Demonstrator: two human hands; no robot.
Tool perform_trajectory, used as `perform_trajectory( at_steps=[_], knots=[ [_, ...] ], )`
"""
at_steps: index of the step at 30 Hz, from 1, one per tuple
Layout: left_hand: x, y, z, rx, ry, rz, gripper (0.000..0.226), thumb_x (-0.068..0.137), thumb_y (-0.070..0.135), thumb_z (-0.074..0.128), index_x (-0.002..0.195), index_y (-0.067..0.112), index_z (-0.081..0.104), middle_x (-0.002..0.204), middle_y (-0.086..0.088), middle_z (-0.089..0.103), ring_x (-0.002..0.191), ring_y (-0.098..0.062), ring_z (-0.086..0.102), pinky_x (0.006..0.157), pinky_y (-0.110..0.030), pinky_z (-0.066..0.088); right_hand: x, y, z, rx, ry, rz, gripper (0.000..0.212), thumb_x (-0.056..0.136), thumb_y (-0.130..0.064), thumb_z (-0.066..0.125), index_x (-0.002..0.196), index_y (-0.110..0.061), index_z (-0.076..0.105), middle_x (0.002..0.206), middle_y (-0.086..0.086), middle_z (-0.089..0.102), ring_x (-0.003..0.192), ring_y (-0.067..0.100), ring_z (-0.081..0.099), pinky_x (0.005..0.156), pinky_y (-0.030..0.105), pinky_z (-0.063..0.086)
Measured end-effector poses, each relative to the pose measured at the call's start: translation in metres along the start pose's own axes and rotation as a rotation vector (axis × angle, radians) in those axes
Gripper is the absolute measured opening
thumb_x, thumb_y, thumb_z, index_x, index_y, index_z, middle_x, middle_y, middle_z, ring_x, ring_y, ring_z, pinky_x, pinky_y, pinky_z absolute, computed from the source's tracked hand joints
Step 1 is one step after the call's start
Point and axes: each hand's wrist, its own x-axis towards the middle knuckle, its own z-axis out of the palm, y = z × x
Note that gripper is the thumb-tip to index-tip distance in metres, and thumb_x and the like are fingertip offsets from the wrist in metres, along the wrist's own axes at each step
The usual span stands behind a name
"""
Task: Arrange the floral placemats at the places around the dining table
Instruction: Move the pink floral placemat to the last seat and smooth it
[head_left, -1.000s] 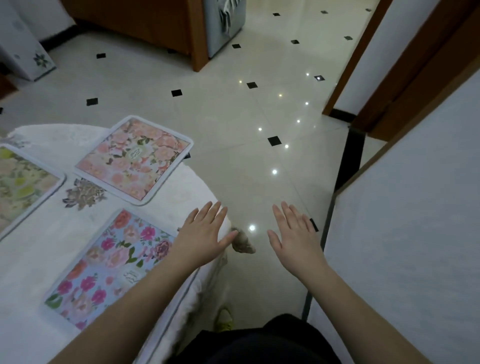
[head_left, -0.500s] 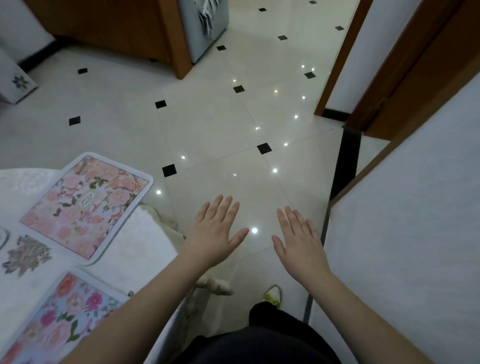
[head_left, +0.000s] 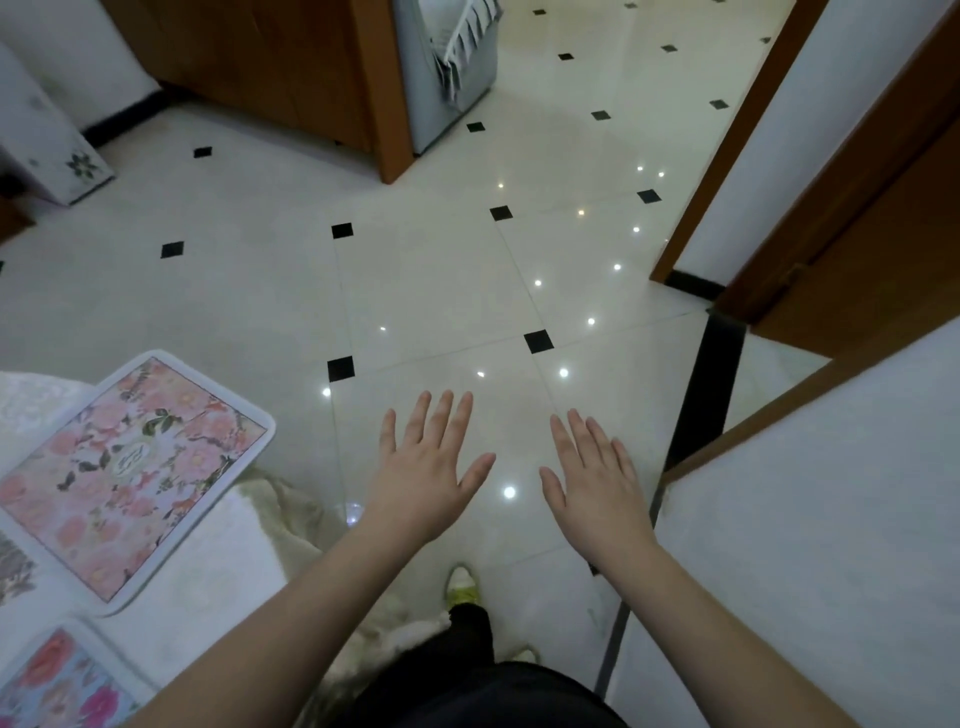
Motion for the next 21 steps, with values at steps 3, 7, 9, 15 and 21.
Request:
perform_trajectory(
  at_steps=[3,7,9,15,21],
  knots=[
    [0.023,-0.011,0.003,-0.01,0.019,-0.019,0.083,0.085,0.073,-0.016,0.156,0.03,-0.016,0.168,0.003,-0.002,0.154,-0.02,-0.009,0.122,-0.048,-0.009,0.034,-0.001,-0.005,-0.002,0.004,-0.033,0.064,0.103,-0.047,0.022,0.158,-0.023,-0.001,0.167,0.0,0.002,0.153,0.018,0.001,0.122,0.038,-0.002],
    [0.065,-0.033,0.002,-0.016,0.055,-0.043,0.082,0.088,0.07,-0.012,0.158,0.027,-0.011,0.169,0.001,0.0,0.154,-0.021,-0.009,0.122,-0.043,-0.011,0.088,-0.006,-0.009,-0.039,0.014,-0.082,0.064,0.103,-0.048,0.022,0.158,-0.023,0.0,0.167,-0.001,0.002,0.154,0.018,0.001,0.121,0.037,-0.005],
    [0.088,-0.046,-0.002,-0.018,0.067,-0.047,0.081,0.091,0.068,-0.008,0.159,0.025,-0.008,0.168,0.0,0.0,0.154,-0.021,-0.011,0.122,-0.041,-0.013,0.119,-0.011,-0.011,-0.064,0.011,-0.105,0.064,0.104,-0.047,0.022,0.158,-0.022,-0.001,0.167,0.0,0.001,0.154,0.018,-0.001,0.121,0.037,-0.006],
    [0.143,-0.092,-0.016,-0.015,0.073,-0.103,0.079,0.091,0.066,-0.008,0.158,0.025,-0.011,0.168,0.001,-0.007,0.152,-0.022,-0.018,0.12,-0.039,-0.02,0.204,-0.044,-0.02,-0.091,0.02,-0.185,0.064,0.104,-0.043,0.028,0.158,-0.02,0.003,0.167,0.002,0.003,0.154,0.022,-0.002,0.122,0.039,-0.006],
    [0.182,-0.137,-0.028,-0.027,0.066,-0.183,0.079,0.092,0.067,-0.004,0.16,0.026,-0.002,0.168,-0.001,0.001,0.155,-0.023,-0.005,0.122,-0.042,-0.007,0.27,-0.078,-0.023,-0.079,0.011,-0.273,0.064,0.104,-0.041,0.032,0.158,-0.018,0.008,0.166,0.002,0.008,0.154,0.024,0.004,0.122,0.041,-0.004]
  ],
)
